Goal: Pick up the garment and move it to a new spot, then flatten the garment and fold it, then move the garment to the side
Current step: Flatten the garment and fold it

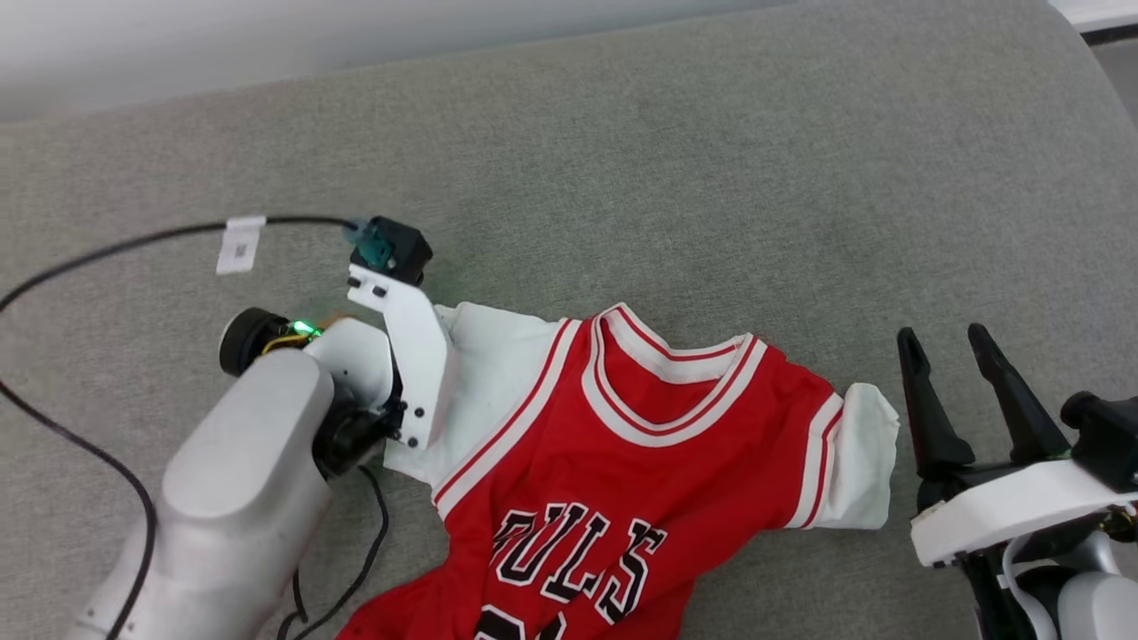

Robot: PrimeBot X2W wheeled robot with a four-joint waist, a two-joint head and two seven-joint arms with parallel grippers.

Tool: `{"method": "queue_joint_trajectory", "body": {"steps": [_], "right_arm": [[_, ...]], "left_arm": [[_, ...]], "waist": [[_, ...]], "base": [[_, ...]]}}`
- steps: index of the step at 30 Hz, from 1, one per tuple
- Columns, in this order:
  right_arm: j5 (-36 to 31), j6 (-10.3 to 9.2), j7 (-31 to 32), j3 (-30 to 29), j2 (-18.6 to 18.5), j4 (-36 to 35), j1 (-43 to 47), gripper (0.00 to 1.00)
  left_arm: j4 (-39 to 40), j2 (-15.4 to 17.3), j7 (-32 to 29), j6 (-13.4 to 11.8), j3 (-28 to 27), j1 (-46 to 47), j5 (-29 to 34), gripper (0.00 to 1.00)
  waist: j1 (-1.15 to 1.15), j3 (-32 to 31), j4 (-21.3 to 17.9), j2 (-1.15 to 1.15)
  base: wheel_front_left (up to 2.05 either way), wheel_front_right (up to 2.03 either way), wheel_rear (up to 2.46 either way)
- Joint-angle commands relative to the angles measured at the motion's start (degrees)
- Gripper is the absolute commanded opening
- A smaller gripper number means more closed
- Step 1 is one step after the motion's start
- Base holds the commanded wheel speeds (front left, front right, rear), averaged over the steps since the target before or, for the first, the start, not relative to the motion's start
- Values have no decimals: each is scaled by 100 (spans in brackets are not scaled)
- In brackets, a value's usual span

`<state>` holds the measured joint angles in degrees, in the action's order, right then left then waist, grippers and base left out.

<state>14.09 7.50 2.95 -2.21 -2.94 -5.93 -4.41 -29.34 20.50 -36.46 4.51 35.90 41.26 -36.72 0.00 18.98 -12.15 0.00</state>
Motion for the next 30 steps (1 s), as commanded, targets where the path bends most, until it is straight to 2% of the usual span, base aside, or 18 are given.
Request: {"method": "queue_joint_trajectory", "body": {"steps": [1, 4, 9, 13, 16, 19, 24, 30], "right_arm": [[101, -2, 97, -59, 11, 48, 47, 100], [270, -2, 530, -292, 11, 208, 126, 100], [573, -2, 1839, -838, -160, 491, 257, 100], [829, -2, 3270, -1079, -400, 590, 352, 100], [1051, -2, 4071, -1157, -500, 445, 263, 100], [1089, -2, 4444, -1103, -542, 269, 135, 100], [1056, -2, 4660, -949, -571, 314, -45, 100], [1110, -2, 5134, -691, -458, 1134, -11, 100]], "left_arm": [[-169, -59, 99, -110, 85, -443, 82, 0], [56, -54, 719, -312, -139, -481, 117, 0], [648, -28, 1361, -503, -365, -683, 95, 0], [1220, 62, 1430, -578, -420, -881, 38, 0], [1644, 129, 1403, -662, -429, -964, 61, 0], [1986, 178, 1363, -719, -421, -1008, 86, 0], [2283, 210, 1353, -795, -423, -1037, 119, 0], [2454, 211, 1386, -823, -396, -1061, 115, 0]], "waist": [[0, -97, 86, 0], [0, -241, 212, 0], [0, -441, 447, 0], [0, -450, 644, 0], [0, -350, 776, 0], [0, -224, 899, 0], [0, -52, 1003, 0], [0, 35, 1120, 0]], "base": [[0, 0, 0], [0, 0, 0], [0, 0, 0], [0, 0, 0], [0, 0, 0], [0, 0, 0], [0, 0, 0], [0, 0, 0]]}}
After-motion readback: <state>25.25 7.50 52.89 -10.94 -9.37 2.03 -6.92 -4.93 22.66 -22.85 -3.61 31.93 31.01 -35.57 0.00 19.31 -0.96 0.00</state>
